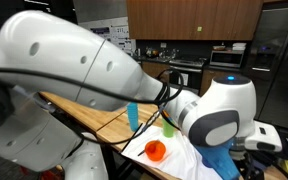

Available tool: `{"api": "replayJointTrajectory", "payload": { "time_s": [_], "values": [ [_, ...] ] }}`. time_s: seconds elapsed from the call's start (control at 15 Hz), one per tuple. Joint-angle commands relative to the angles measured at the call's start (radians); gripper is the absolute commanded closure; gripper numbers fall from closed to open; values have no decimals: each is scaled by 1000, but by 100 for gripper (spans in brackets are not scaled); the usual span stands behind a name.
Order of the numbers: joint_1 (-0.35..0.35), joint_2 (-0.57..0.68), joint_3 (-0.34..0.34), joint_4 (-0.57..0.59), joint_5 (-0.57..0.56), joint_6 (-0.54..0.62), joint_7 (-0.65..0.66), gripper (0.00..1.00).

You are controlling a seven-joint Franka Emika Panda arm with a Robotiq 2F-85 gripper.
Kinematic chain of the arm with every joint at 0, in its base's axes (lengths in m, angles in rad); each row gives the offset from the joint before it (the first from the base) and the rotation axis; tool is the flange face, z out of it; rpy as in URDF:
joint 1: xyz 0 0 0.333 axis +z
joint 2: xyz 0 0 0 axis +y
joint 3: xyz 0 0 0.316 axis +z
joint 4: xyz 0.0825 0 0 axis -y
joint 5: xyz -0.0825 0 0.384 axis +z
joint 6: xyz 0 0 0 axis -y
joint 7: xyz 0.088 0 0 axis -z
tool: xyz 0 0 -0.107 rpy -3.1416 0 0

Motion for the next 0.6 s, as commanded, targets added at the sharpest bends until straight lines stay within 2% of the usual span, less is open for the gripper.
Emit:
{"api": "replayJointTrajectory", "payload": {
  "time_s": [0.0,0.13,0.27,0.4,0.53],
  "values": [
    [-87,-116,-101,-104,-17,93,-201,0],
    [-134,-155,-134,-139,-6,118,-274,0],
    [-145,-159,-171,-128,12,123,-339,0],
    [-176,-187,-176,-157,9,126,-342,0],
    [-173,-151,-164,-133,12,111,-328,0]
  ]
}}
